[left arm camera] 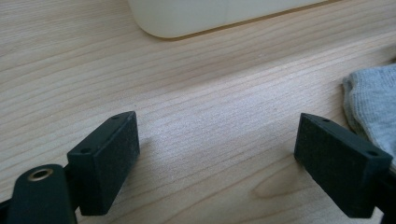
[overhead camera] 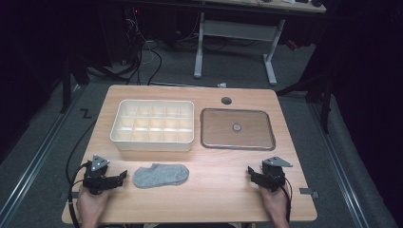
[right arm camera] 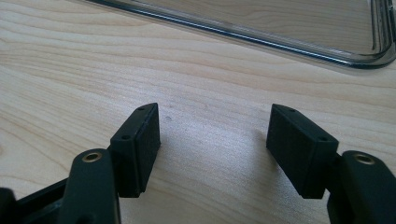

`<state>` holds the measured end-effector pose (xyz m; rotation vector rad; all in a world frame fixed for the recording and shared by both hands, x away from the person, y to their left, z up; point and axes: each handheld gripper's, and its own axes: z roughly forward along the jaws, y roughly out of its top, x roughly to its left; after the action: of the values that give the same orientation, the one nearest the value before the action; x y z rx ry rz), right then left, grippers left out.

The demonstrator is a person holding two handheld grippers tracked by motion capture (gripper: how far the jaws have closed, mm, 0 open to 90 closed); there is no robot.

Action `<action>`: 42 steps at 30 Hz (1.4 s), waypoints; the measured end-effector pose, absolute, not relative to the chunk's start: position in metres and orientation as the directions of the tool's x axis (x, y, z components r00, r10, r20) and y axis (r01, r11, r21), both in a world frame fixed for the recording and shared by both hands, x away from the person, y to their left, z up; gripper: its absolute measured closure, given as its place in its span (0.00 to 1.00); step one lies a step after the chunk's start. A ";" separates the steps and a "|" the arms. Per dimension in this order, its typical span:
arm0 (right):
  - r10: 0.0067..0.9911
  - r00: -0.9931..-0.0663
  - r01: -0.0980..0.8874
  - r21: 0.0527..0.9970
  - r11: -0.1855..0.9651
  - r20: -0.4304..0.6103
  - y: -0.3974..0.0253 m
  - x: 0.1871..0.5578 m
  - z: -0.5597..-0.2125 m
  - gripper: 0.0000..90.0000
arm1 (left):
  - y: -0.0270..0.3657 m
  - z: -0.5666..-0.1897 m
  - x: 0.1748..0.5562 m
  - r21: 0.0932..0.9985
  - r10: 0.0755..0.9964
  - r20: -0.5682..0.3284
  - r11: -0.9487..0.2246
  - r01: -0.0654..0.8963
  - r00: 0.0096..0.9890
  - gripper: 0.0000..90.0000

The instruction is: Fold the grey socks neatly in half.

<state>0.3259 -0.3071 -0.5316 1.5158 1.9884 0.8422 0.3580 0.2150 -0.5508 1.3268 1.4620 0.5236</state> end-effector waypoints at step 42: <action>0.965 -0.263 0.659 0.727 0.192 -0.017 -0.307 0.326 -0.531 0.38 | 0.227 -0.543 0.354 0.795 0.850 -0.513 0.420 0.437 0.116 0.36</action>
<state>0.3259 -0.3069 -0.5315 1.5131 1.9950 0.8454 0.3543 0.2271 -0.5435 1.1941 1.5092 0.4442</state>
